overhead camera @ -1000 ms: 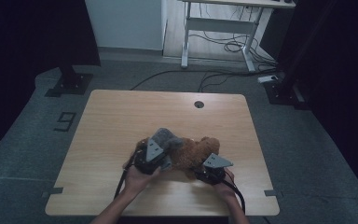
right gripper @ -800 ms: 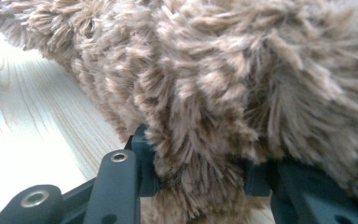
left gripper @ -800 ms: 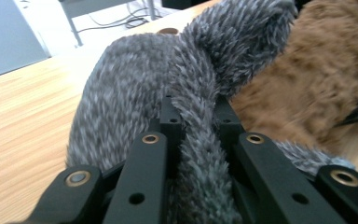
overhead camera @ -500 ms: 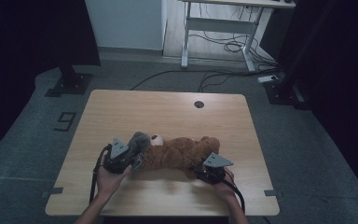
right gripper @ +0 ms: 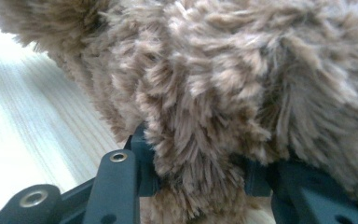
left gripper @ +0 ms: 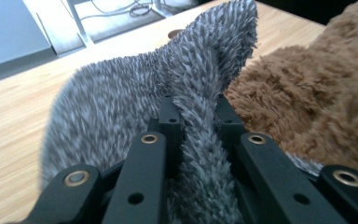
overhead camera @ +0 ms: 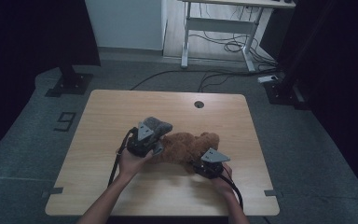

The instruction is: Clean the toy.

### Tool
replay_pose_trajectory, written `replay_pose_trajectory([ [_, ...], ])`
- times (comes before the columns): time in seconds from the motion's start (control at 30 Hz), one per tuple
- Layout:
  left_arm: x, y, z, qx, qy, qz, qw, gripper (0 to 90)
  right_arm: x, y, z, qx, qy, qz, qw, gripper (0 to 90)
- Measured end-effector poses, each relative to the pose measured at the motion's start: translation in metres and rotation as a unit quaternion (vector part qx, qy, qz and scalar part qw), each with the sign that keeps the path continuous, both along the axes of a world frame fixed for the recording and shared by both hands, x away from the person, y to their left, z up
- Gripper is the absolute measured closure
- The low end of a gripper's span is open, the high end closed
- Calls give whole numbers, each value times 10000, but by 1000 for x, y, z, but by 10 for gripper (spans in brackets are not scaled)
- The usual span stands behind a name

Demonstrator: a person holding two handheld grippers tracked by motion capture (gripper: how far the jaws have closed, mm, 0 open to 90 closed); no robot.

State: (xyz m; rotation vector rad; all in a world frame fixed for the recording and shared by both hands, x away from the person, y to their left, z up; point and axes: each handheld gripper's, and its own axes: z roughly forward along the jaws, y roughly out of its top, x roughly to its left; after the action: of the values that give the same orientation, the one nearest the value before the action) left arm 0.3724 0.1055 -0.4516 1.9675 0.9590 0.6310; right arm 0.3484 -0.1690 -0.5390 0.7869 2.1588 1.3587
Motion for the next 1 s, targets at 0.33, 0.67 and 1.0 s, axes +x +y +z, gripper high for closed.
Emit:
replay_pose_trajectory([
  [0.33, -21, 10, -17, -196, -58, -150, 9997, 783, -14, -5, 2, 12, 113, -52, 9999, 345],
  [0.67, -41, 15, -25, -412, -25, -336, 9986, 782, -49, -65, 42, 1175, 115, -423, 9921, 203],
  [1.0, -51, 21, -29, -543, -13, -394, 9977, 780, -16, -26, 57, 316, 577, 78, 9978, 253],
])
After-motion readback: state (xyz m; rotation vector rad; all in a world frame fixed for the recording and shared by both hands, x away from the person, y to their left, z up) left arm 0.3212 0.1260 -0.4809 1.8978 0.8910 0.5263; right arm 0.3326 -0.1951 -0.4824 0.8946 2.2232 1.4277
